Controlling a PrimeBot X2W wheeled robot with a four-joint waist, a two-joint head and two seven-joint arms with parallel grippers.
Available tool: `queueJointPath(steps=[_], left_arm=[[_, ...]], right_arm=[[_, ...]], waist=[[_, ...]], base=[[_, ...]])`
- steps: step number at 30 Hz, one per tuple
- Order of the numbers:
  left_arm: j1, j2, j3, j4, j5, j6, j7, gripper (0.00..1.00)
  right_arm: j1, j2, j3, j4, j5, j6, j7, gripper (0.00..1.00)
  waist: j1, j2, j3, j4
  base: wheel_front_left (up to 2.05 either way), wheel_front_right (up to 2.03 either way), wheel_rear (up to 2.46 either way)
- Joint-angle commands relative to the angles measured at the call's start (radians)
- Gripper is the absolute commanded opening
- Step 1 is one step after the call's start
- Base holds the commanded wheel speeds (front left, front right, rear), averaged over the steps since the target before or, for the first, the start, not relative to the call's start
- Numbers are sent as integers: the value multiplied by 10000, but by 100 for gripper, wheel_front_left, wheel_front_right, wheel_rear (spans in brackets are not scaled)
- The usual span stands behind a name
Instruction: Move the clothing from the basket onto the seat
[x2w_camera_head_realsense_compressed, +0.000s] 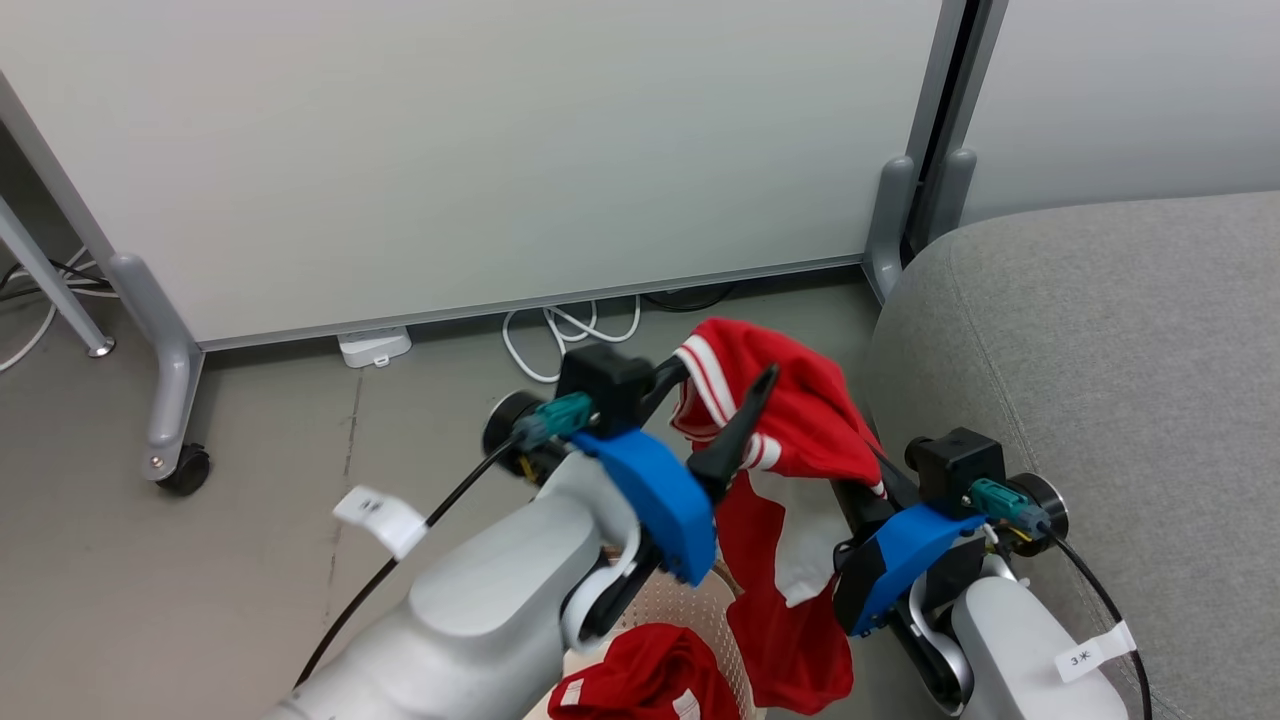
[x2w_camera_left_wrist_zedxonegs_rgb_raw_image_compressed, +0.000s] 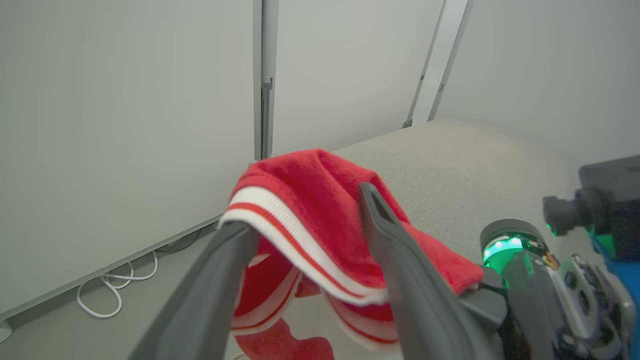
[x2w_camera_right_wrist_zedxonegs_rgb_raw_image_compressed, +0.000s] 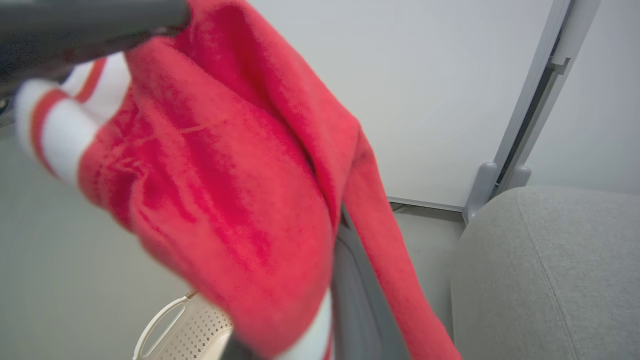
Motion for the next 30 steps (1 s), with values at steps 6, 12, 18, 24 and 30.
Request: queueJointPath(steps=[6, 12, 18, 24, 30], left_arm=[[1423, 699, 987, -1051, 906, 82, -70, 100], [3226, 1431, 2607, -2617, 2572, 333, -75, 100], [5148, 1849, 4738, -4088, 4518, 271, -76, 100], [6878, 1593, 7043, -4982, 5714, 106, -77, 100], [8123, 1182, 8599, -5389, 6761, -251, -77, 100]], right_arm=[[-126, -29, -301, -104, -9, 3, -157, 0], [-163, -27, -600, -205, -99, 3, -245, 0], [-66, -27, -635, -553, -8, 3, -219, 0], [136, -29, -376, -1011, 162, 3, -99, 0], [288, -27, -133, -1348, 241, 3, 48, 0]], waist=[[-1, 0, 27, -69], [-1, 0, 35, -261], [-1, 0, 88, -703], [-1, 0, 146, -1486], [-1, 0, 281, -2502]], base=[[0, 0, 0], [0, 0, 0], [0, 0, 0], [0, 0, 0], [0, 0, 0]])
